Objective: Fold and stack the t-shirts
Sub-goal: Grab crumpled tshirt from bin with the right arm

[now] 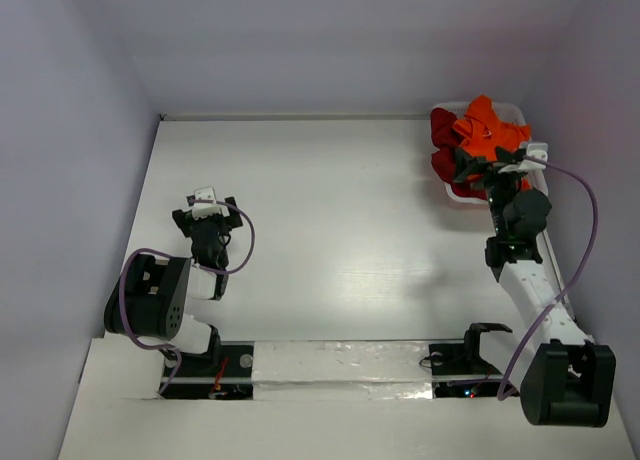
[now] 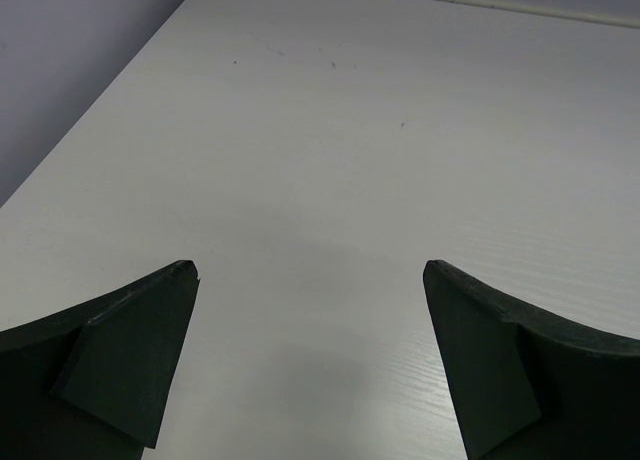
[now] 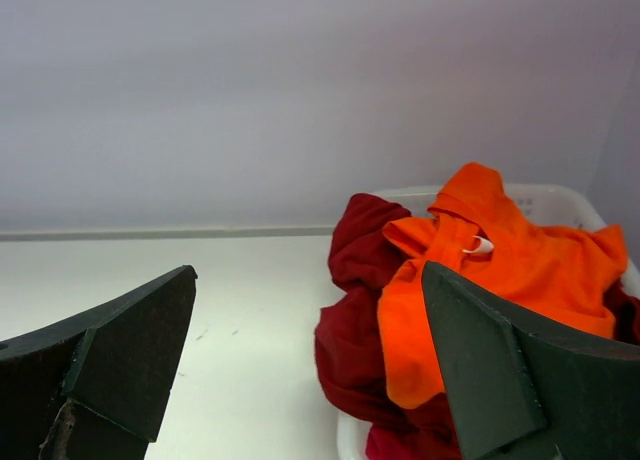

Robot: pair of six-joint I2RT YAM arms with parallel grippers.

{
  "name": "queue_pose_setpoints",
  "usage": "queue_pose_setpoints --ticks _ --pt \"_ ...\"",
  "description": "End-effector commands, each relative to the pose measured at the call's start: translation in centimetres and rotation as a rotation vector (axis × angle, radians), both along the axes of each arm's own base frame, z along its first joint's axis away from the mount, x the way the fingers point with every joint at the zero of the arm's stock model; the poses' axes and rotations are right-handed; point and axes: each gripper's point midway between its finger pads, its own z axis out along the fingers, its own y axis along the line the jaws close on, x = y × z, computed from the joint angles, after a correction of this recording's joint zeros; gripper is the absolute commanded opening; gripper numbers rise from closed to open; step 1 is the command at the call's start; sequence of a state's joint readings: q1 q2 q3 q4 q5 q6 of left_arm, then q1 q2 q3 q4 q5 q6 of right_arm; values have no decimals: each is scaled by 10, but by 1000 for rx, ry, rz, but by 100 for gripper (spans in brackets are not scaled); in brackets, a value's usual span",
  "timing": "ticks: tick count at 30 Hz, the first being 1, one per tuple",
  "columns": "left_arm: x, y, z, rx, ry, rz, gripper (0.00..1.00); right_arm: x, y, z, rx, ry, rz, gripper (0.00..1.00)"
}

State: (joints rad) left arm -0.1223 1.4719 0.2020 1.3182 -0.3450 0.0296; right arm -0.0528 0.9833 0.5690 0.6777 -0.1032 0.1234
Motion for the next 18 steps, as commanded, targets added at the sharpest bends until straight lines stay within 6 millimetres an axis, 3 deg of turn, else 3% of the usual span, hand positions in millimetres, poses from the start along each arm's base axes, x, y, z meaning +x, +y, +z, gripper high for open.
queue_pose_setpoints --ticks 1,6,13,18 --pt "5 3 72 -25 -292 9 99 0 12 21 25 2 67 100" --pt "6 3 72 -25 -291 9 99 -4 20 38 33 -9 115 100" --pt "5 3 72 -25 -291 9 99 0 31 40 63 -7 179 100" --pt "5 3 72 -25 -292 9 99 6 23 45 181 15 142 100"
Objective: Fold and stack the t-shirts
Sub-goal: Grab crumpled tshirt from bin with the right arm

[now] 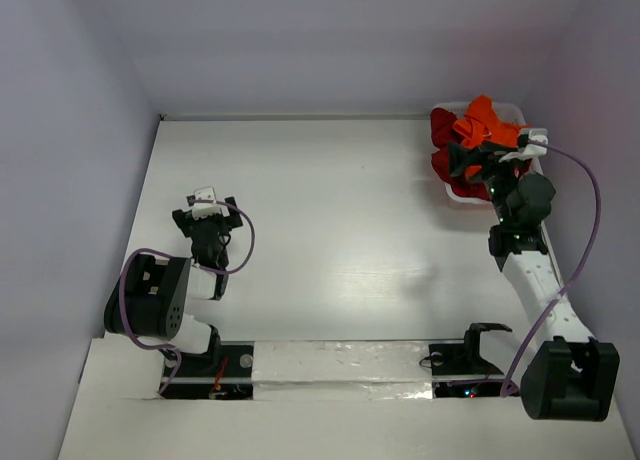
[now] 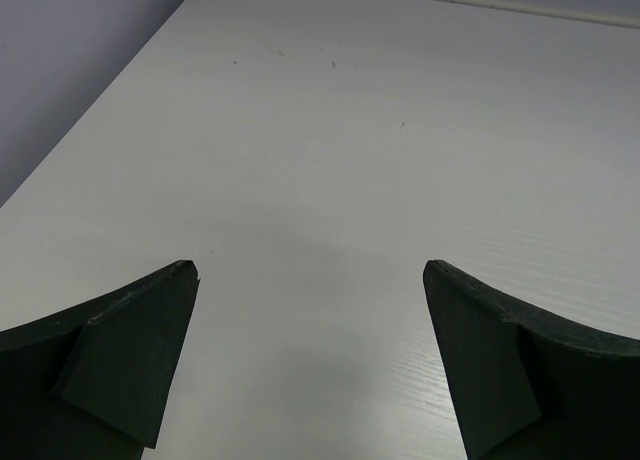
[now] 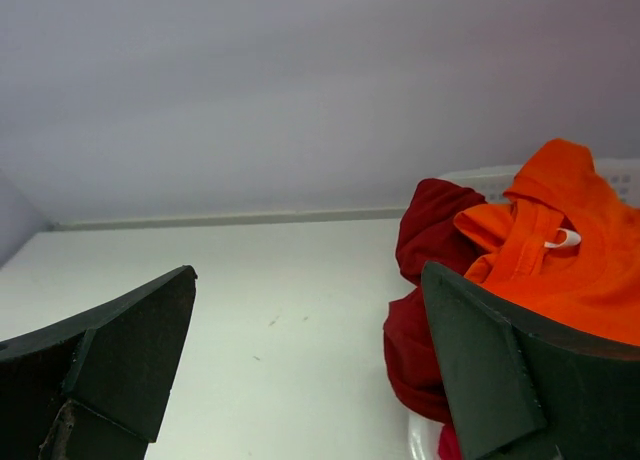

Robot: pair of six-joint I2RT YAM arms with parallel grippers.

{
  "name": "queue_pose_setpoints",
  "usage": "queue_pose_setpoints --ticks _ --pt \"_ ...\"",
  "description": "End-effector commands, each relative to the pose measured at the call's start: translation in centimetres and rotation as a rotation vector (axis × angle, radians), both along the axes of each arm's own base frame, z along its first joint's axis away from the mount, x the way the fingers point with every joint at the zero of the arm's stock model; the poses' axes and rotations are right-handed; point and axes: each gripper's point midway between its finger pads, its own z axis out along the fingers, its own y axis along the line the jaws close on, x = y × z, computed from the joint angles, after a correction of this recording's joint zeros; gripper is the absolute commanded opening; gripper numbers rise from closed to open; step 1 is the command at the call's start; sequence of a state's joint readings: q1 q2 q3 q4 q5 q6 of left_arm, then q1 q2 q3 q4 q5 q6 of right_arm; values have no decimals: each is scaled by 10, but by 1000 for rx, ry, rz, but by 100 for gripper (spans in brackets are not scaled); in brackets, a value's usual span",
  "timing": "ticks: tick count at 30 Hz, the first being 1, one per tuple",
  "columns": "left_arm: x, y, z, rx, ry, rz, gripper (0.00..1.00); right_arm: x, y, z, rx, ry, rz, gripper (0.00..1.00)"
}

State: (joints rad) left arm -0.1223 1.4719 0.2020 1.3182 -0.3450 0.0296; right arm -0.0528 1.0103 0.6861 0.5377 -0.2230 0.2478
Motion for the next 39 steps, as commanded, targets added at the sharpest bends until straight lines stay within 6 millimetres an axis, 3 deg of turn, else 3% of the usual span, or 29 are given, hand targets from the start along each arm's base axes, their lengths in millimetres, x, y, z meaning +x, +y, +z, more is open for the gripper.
queue_pose_setpoints --ticks 1,8,12,19,25,31,35,39 --pt "5 3 72 -25 -291 9 99 1 -4 30 123 -29 -20 100" --pt "5 3 73 -25 -294 9 99 1 -8 31 138 48 -49 100" --pt "5 3 72 -27 -292 9 99 -15 3 47 115 -17 15 100" --pt "5 3 72 -27 -292 9 99 -29 -8 66 161 -72 -47 100" --pt "5 3 72 -25 -292 9 99 -20 -7 56 164 -31 -41 100" --pt "5 3 72 -25 -292 9 99 -22 12 58 124 -71 57 100" --pt "5 3 72 -25 -292 9 99 -27 -10 55 151 -33 -71 100" --pt "5 3 72 -25 -292 9 99 -29 -19 57 192 -41 -121 100"
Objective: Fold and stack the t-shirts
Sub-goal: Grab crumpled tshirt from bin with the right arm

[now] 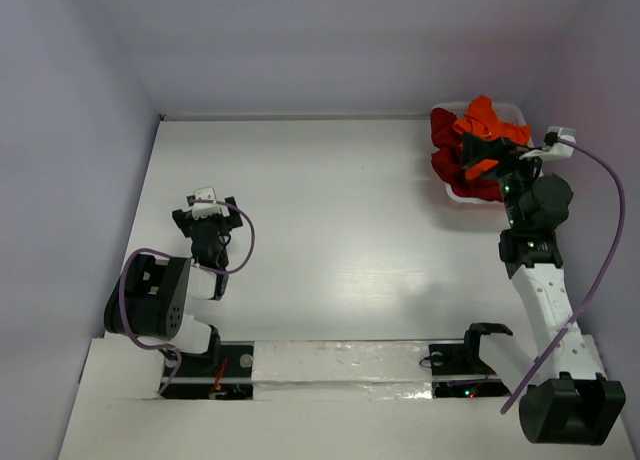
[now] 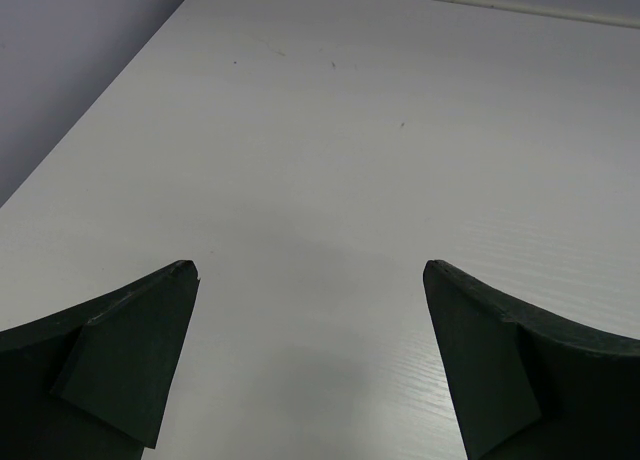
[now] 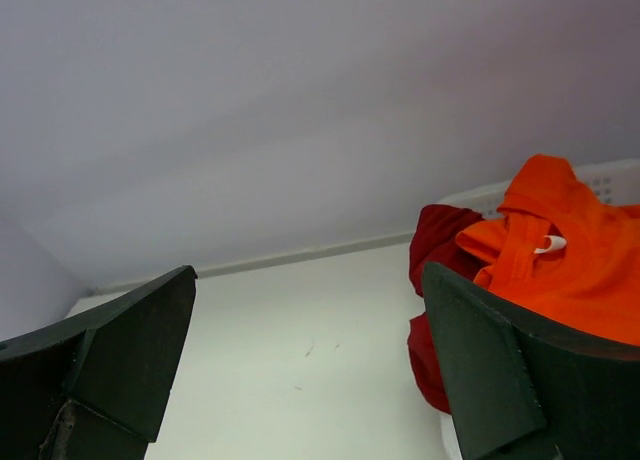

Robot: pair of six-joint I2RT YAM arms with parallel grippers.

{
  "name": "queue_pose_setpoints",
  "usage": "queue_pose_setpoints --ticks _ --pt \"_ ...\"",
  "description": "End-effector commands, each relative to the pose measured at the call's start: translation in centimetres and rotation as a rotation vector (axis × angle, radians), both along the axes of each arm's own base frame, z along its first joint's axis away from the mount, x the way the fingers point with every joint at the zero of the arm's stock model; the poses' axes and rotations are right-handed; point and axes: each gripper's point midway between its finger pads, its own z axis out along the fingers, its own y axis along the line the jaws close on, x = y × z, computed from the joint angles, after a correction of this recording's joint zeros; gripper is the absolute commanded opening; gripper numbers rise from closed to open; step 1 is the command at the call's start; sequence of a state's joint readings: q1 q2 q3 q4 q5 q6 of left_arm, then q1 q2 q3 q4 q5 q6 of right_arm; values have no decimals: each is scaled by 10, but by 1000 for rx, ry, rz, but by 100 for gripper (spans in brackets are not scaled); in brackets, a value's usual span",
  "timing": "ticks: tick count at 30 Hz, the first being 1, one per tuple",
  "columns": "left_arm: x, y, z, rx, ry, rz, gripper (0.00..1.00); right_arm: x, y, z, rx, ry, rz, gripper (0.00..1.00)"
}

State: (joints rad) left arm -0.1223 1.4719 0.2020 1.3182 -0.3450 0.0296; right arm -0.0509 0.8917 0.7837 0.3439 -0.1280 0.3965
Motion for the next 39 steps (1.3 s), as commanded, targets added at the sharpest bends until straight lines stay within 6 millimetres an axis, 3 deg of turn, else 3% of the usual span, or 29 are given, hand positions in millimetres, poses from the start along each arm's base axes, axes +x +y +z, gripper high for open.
queue_pose_setpoints --ticks 1,9,14,18,23,32,39 --pt "5 3 72 -25 -292 9 99 -1 -13 7 32 0 -76 100" --pt "5 3 72 -25 -292 9 99 18 -14 -14 0 107 -82 100" --pt "5 3 72 -27 -292 9 99 23 -48 -31 -6 185 -271 100" --pt "5 3 72 -25 -292 9 99 24 -54 -34 -7 183 -300 100" --pt "5 3 72 -25 -292 9 99 33 -54 -36 -10 233 -302 100" --pt "5 3 72 -27 -292 9 99 24 -44 -25 -16 197 -246 100" --pt "5 3 72 -27 -292 9 99 29 -37 -26 -11 210 -217 100"
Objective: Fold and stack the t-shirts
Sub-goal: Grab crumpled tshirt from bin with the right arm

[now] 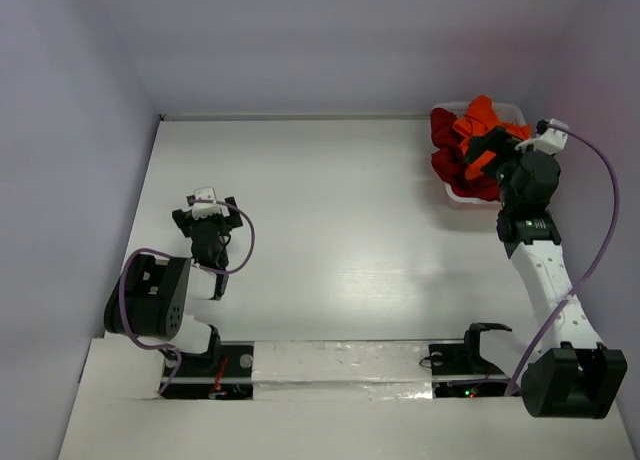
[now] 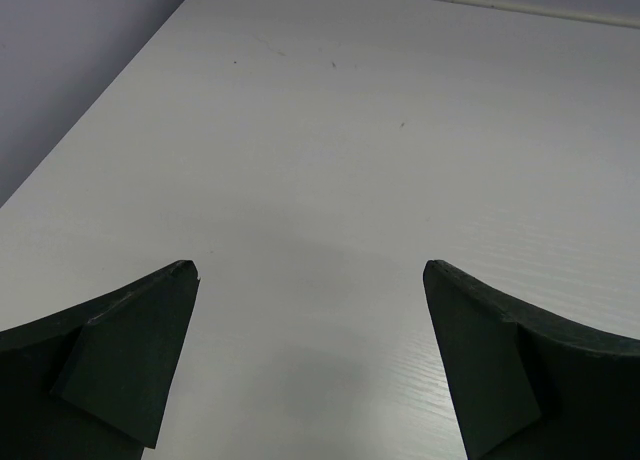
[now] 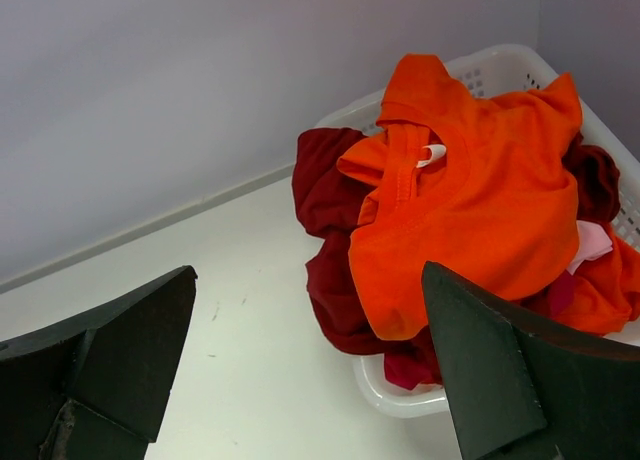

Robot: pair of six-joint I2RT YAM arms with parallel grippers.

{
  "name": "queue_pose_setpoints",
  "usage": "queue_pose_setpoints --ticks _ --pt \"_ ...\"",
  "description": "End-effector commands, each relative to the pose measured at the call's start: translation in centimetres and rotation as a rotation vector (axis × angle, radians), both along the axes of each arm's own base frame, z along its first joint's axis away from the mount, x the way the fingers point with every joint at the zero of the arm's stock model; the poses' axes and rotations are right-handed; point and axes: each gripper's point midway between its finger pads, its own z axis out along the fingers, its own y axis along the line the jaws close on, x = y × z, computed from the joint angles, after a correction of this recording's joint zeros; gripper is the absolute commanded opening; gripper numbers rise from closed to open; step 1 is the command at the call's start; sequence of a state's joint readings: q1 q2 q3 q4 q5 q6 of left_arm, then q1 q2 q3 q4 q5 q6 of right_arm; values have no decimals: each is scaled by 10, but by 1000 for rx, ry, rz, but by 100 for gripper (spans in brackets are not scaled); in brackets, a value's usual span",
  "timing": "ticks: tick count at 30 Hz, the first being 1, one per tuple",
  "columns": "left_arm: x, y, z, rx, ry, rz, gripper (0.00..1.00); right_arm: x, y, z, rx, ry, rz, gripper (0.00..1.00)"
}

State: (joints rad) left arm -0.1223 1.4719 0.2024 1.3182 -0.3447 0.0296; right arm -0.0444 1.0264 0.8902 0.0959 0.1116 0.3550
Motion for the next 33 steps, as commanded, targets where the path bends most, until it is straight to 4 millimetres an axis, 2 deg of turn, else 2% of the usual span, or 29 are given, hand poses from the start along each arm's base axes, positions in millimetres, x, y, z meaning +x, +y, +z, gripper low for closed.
queue_pose_setpoints --ticks 1,5,13,19,30,33 --pt "5 3 72 -27 -292 10 99 1 5 29 -11 -64 20 100" --pt "5 3 72 -27 -292 10 99 1 7 24 -6 -60 21 100" --pt "5 3 72 -27 -292 10 99 14 9 11 0 -8 18 100" --pt "5 3 72 -27 -292 10 99 11 1 15 2 -22 -25 100" --pt "5 3 72 -27 -292 10 99 26 -9 -17 46 67 -96 100" --pt "5 3 72 -27 -292 10 99 31 -3 -14 74 74 -85 100"
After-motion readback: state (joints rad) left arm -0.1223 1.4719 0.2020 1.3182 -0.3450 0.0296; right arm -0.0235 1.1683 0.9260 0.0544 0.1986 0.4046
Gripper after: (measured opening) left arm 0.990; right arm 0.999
